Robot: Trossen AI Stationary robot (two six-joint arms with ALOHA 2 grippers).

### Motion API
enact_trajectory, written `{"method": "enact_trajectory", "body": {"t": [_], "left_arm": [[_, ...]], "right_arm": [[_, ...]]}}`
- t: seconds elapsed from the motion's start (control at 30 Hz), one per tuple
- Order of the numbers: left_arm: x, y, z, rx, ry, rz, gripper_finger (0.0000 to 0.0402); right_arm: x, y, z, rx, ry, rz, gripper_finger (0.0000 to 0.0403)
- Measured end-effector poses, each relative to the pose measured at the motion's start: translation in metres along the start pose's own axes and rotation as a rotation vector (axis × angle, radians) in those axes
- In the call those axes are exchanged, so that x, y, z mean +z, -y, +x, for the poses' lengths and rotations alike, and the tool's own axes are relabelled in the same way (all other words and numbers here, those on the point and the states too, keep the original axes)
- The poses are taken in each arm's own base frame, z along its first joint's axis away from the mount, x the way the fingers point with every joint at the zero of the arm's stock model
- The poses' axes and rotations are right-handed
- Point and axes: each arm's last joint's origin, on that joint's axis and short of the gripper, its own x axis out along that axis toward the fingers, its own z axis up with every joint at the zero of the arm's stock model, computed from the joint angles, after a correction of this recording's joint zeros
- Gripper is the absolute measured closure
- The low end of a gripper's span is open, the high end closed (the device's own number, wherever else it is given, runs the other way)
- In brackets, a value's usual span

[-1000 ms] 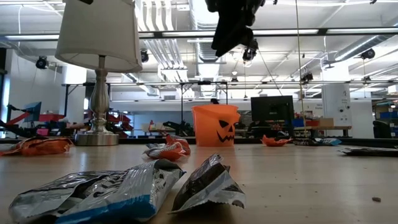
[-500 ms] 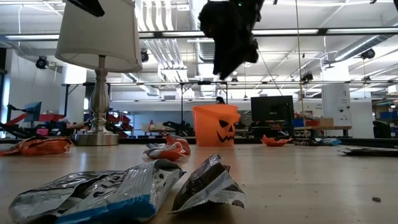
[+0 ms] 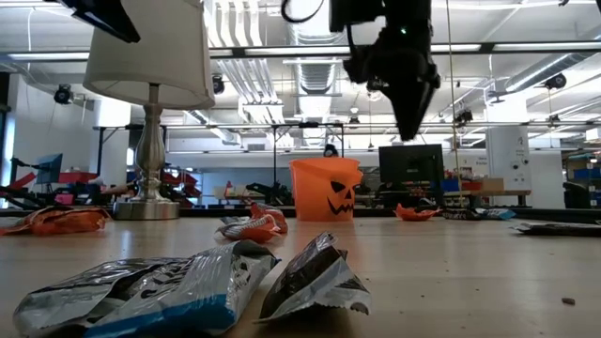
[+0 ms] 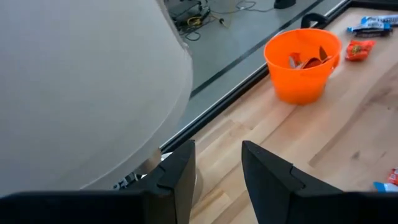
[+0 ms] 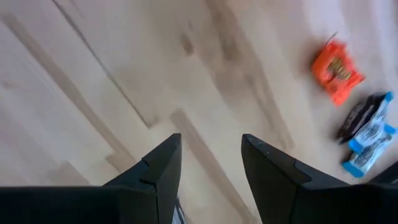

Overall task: Organize candy in baskets
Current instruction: Put the brown chocolate into the black bucket

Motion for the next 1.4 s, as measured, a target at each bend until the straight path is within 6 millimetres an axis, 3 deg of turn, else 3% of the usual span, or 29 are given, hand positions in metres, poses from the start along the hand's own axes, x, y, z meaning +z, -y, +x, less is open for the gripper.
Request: {"method": "enact_trajectory", "body": {"t": [0.33,0.57,0.9,1.07,1.4], "left_arm": [[-0.001,-0.011,-0.002,-0.009,0.021,0.062,0.0288],[-0.001,-0.012,-0.002,-0.007,0.024,0.070,0.0288],[0.001,-0.011,-0.002,0.011,0.071,0.030,0.0288],[0.002,-0.008,-0.002,0.001,0.077,-0.014,0.0288],[0.005,-0.003,-0.002,-0.020,0.089,-0.066,0.0288]], "right_arm": [[-0.036,0.001,0.033,0.047,-0.121,-0.031,0.0243],[-0.066,0.006,0.036,0.252,-0.080,-0.066,0.0243],[-0.112,0.030,0.039,0.362,0.000,-0.079,0.0243],[-0.131,0.036,0.051,0.405,-0.011,-0.172,0.0243],[-0.146,0.038,0.083,0.392,-0.022,-0.286,0.0243]]}}
